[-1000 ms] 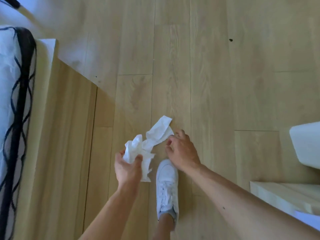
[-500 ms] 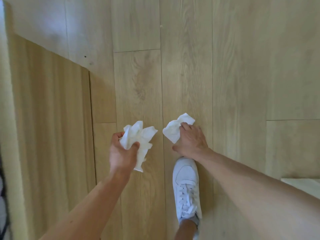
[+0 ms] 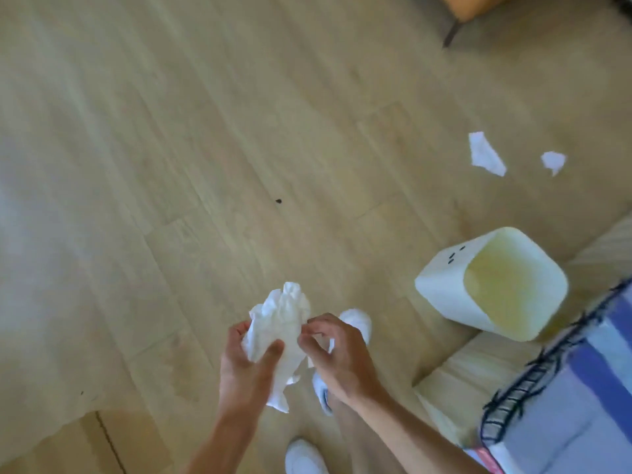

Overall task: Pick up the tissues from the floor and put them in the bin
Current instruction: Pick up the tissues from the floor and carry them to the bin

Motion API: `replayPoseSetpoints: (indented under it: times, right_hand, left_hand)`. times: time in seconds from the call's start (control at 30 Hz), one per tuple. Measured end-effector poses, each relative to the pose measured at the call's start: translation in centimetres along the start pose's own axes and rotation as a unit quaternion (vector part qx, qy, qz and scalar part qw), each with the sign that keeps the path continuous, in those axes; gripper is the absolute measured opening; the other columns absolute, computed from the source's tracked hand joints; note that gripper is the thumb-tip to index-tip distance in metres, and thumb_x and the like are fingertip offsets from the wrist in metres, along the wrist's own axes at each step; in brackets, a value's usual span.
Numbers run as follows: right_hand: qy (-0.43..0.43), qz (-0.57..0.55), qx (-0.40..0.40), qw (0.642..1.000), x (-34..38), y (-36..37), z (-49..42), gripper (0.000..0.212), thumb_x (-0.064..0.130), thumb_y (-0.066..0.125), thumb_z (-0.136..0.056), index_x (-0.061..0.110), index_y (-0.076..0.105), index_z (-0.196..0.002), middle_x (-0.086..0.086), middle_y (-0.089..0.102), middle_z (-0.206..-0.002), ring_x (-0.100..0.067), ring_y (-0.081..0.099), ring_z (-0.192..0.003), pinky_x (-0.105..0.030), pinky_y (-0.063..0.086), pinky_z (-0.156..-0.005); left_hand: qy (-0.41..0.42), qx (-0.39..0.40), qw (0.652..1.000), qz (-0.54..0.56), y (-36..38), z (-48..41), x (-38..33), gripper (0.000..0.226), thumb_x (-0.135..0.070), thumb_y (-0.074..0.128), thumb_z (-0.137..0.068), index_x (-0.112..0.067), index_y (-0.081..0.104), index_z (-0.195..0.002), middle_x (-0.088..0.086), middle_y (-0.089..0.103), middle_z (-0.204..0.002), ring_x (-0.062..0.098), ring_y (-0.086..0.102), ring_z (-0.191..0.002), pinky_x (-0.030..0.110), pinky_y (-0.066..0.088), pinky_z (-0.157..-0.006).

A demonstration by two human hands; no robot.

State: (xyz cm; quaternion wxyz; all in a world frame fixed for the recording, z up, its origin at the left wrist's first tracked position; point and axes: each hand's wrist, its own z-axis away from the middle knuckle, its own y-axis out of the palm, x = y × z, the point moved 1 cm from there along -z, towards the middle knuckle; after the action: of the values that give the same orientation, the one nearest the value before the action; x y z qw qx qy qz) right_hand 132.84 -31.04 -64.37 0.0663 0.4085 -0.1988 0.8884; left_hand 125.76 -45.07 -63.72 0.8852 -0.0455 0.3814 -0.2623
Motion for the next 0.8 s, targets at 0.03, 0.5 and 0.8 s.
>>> replayPoseSetpoints:
  times: [0.03, 0.5, 0.8]
  right_hand:
    - [0.0, -0.023, -0.013, 1.0, 1.3, -2.2, -0.6, 0.015, 0.026, 0.067, -0.086, 0.015, 0.075, -0.094, 0.009, 0.074, -0.095, -0.001, 0.068, -0.093, -0.007, 0.045, -0.078]
    - [0.077, -0.305, -0.226, 0.922, 6.8, -27.5, -7.0, 0.051, 0.031, 0.084, -0.066, 0.038, 0.06, -0.11, 0.011, 0.074, -0.101, -0.008, 0.073, -0.09, -0.024, 0.059, -0.073]
    - [0.128, -0.36, -0.397, 0.835, 6.3, -36.5, -13.2, 0.04, 0.021, 0.082, -0.068, 0.028, 0.061, -0.102, 0.0, 0.076, -0.087, -0.013, 0.074, -0.073, -0.032, 0.059, -0.06]
  left_hand:
    - [0.01, 0.025, 1.0, -0.008, 1.7, -0.5, -2.5, 0.04, -0.025, 0.071, -0.081, -0.036, 0.052, -0.114, -0.006, 0.072, -0.099, 0.015, 0.072, -0.083, 0.045, 0.059, -0.073]
    - [0.017, 0.289, 0.942, -0.171, 27.7, -3.5, -26.8, 0.019, -0.047, 0.042, -0.096, -0.046, 0.046, -0.114, -0.002, 0.068, -0.104, 0.014, 0.068, -0.089, 0.024, 0.05, -0.06]
    - [0.065, 0.463, 0.823, -0.323, 38.7, -6.7, -35.3, 0.017, -0.039, 0.049, -0.096, -0.036, 0.056, -0.112, -0.009, 0.071, -0.106, 0.006, 0.068, -0.099, 0.017, 0.048, -0.079]
